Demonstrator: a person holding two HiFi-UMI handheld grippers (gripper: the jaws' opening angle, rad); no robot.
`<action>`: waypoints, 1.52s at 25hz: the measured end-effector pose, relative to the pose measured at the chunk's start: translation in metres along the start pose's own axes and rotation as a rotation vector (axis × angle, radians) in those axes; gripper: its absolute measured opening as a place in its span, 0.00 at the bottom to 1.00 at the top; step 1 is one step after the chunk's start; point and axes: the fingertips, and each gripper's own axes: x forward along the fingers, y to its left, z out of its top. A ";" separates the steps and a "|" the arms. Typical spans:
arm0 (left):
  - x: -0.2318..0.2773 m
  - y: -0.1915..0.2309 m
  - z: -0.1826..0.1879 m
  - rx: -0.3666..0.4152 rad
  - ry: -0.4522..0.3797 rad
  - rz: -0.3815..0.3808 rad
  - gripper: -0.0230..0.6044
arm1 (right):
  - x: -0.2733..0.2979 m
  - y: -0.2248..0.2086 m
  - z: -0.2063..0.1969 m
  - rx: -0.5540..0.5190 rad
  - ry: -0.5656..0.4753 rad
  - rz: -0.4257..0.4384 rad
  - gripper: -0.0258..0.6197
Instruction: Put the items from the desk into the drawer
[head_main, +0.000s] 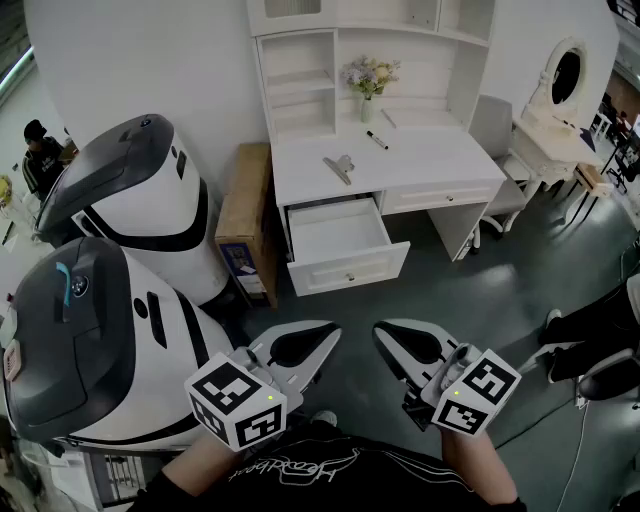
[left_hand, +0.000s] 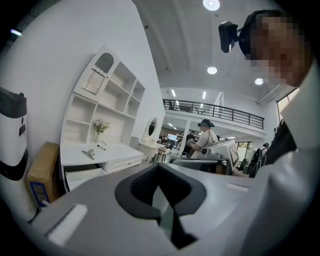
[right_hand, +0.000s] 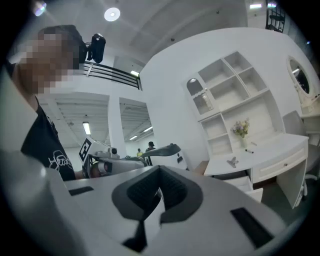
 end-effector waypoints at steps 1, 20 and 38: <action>-0.003 -0.004 0.000 0.001 -0.004 0.003 0.05 | -0.003 0.004 0.000 -0.004 0.002 0.000 0.05; -0.018 -0.064 -0.011 0.033 -0.023 0.006 0.05 | -0.055 0.039 -0.004 -0.002 0.010 0.005 0.05; 0.032 0.000 -0.010 -0.008 0.014 0.031 0.05 | -0.032 -0.039 -0.002 0.152 -0.049 0.045 0.05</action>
